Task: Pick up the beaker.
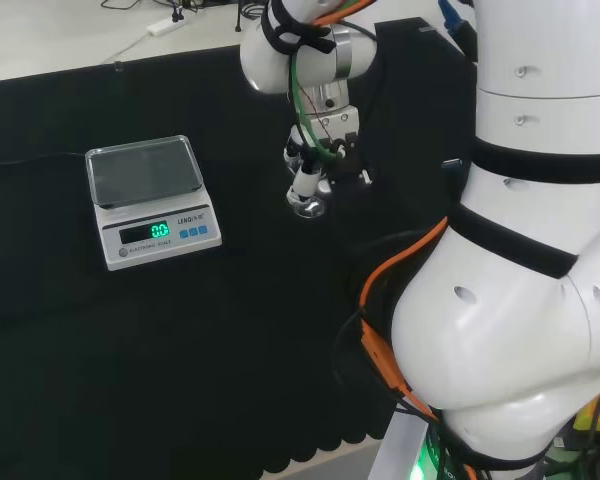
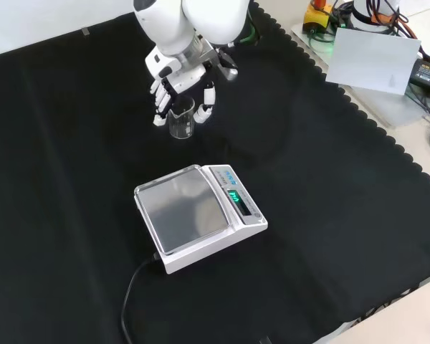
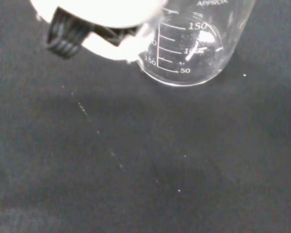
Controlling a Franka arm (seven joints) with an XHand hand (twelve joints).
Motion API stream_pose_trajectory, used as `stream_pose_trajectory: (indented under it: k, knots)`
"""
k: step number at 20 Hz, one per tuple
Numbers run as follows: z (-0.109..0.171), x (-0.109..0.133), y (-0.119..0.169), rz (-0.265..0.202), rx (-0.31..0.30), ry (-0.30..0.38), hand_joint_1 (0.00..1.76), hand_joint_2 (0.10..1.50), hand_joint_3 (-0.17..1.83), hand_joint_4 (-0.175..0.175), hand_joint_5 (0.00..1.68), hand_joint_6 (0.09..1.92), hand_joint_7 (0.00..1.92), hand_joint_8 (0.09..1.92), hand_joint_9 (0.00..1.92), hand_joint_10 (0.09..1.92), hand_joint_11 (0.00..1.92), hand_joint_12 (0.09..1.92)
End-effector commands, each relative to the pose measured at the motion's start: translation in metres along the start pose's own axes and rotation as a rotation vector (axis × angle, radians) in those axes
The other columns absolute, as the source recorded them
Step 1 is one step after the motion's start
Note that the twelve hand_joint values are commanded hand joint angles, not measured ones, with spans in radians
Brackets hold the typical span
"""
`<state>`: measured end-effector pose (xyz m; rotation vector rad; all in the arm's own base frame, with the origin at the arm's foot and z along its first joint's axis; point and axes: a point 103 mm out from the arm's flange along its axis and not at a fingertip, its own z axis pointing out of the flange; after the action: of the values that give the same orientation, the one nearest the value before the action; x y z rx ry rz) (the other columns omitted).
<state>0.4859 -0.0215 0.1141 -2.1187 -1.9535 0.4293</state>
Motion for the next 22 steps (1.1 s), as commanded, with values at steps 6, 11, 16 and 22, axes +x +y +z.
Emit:
stream_pose_trajectory:
  k: [6, 11, 16, 22]
  knots:
    - [-0.001, 0.003, -0.001, 0.002, -0.031, 0.016, 1.11, 0.58, 0.65, -0.020, 0.55, 0.96, 0.75, 0.68, 0.89, 0.64, 0.59, 1.32]
    - [-0.005, 0.001, -0.003, 0.003, -0.035, 0.013, 1.12, 0.57, 0.66, -0.022, 0.54, 0.98, 0.75, 0.68, 0.90, 0.64, 0.59, 1.31]
    - [-0.012, 0.001, -0.005, 0.006, -0.041, 0.012, 1.12, 0.57, 0.66, -0.023, 0.55, 0.99, 0.75, 0.69, 0.90, 0.64, 0.60, 1.31]
    - [-0.042, -0.006, -0.019, 0.011, -0.070, 0.006, 1.12, 0.57, 0.67, -0.025, 0.57, 1.01, 0.76, 0.69, 0.91, 0.64, 0.60, 1.31]
